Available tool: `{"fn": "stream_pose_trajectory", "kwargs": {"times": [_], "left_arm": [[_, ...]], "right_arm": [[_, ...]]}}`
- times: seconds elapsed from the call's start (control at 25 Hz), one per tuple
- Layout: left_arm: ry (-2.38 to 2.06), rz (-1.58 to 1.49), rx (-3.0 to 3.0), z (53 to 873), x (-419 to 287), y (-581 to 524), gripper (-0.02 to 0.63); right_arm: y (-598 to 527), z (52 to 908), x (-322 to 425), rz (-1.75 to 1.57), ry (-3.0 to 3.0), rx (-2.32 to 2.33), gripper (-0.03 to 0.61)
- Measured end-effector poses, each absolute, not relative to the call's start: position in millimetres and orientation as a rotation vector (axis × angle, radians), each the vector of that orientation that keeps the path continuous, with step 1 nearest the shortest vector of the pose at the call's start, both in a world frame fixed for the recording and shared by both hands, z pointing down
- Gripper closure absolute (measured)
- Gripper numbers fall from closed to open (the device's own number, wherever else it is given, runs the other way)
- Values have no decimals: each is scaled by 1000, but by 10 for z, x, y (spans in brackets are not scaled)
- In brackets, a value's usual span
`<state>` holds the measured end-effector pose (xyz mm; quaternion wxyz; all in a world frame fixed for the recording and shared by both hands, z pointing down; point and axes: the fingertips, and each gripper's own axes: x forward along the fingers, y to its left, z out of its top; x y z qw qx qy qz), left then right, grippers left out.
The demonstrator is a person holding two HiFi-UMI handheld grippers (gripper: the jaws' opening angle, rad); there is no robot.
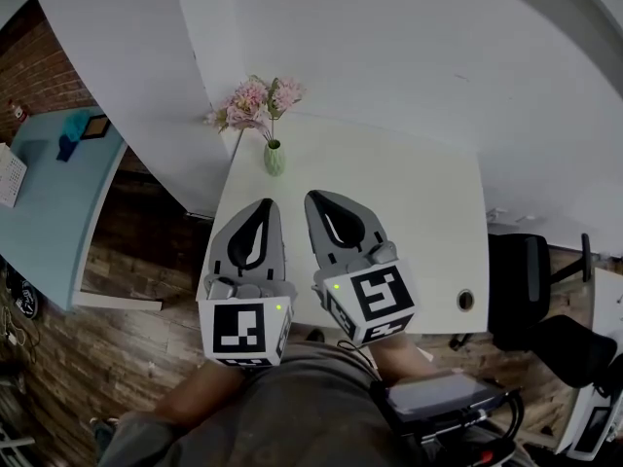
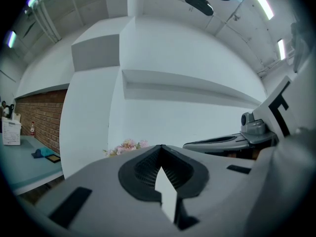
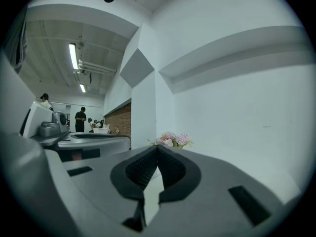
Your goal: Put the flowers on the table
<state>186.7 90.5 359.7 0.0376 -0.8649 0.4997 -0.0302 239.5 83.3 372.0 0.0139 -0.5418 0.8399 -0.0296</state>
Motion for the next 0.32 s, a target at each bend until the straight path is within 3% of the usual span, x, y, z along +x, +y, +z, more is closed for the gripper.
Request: {"fn": "stream_pose_trajectory", "kwargs": {"times": [0.32], "left_arm": [[1541,-116,-2676,3646,1868,811,606]], "right_arm": [[753,3778,2388,-126,2620,-1684,572]]}}
